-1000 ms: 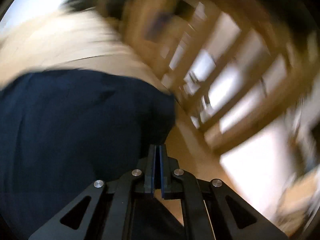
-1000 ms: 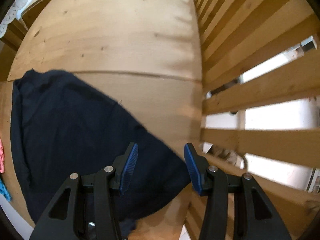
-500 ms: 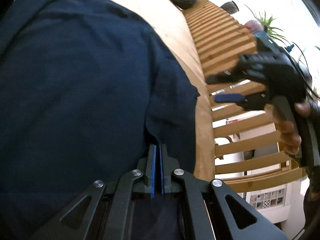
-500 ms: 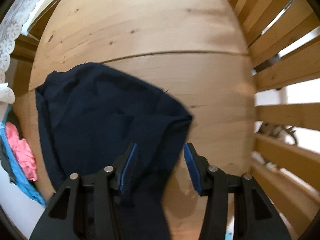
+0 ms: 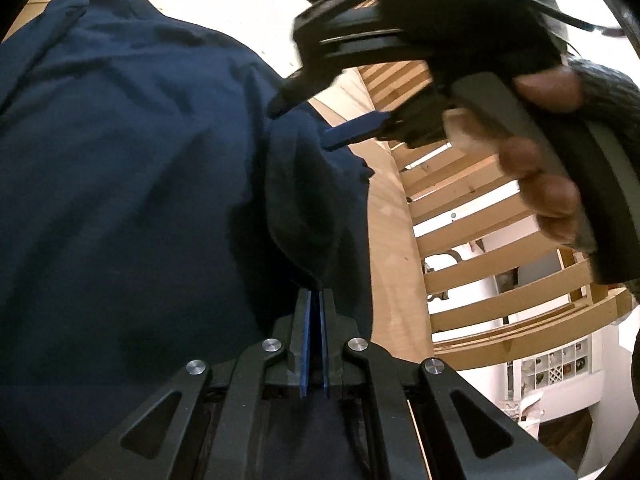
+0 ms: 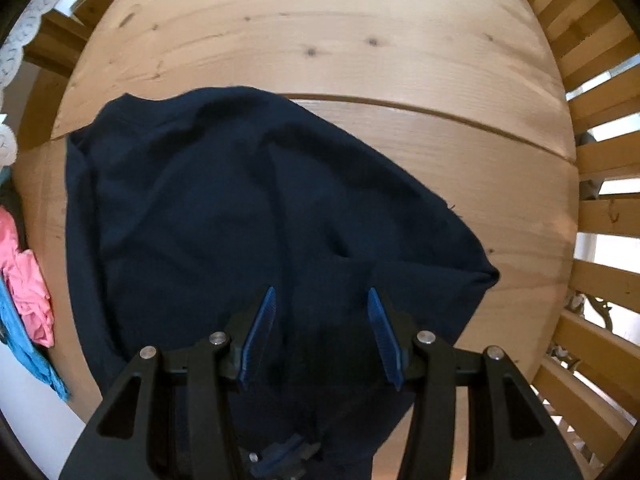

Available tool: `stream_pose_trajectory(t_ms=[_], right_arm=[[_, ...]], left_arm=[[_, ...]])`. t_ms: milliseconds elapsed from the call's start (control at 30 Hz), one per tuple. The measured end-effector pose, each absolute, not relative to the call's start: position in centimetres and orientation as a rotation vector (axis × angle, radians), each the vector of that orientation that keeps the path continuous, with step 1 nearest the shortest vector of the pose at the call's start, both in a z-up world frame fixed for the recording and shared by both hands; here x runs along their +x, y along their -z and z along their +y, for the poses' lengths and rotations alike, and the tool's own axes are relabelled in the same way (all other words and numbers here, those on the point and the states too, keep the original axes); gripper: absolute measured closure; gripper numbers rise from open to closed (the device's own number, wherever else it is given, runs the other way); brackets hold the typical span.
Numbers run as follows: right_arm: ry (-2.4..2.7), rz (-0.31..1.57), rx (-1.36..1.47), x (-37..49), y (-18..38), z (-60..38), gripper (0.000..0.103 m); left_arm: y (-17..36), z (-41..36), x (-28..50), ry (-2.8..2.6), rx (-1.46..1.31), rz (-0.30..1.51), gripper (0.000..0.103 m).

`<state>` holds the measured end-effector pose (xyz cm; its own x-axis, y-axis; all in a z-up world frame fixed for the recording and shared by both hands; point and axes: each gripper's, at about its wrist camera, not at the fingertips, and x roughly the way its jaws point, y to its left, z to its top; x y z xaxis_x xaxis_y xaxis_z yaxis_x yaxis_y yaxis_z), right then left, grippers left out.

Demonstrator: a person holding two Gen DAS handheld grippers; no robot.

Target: Fold clothes

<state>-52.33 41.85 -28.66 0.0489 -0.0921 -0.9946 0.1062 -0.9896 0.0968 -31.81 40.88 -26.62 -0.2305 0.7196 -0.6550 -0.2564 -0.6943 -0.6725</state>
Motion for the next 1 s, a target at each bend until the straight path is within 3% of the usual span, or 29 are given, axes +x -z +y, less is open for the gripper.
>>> stream_pose_trajectory(t_ms=[33, 133, 233, 500, 700, 867, 1000], right_arm=[[2.076, 0.001, 2.155, -52.4, 28.9, 42.1, 0.058], [2.057, -0.095, 2.118, -52.5, 29.5, 43.0, 0.095], [2.042, -0.278, 2.065, -52.4, 29.1, 44.9, 0.096], [2.099, -0.529, 1.922, -52.4, 26.0, 49.1, 0.098], [2.003, -0.494, 1.848, -51.5, 24.7, 46.6, 0.098], [1.891, -0.330, 1.934, -51.3, 27.3, 41.9, 0.096], [1.958, -0.345, 1.899, -51.5, 25.5, 43.5, 0.090]], left_arm=[[26.6, 41.2, -31.8, -1.973, -1.384, -0.563, 0.100], [26.5, 42.0, -31.7, -1.959, -1.375, -0.535, 0.100], [26.3, 42.3, -31.6, -1.941, -1.370, -0.529, 0.100], [24.3, 43.3, -31.2, -1.977, -1.307, -0.513, 0.100], [22.8, 40.2, -30.1, -2.117, -1.242, -0.556, 0.100], [25.0, 38.9, -30.3, -2.125, -1.349, -0.569, 0.099], [25.6, 37.0, -30.4, -2.170, -1.409, -0.545, 0.084]])
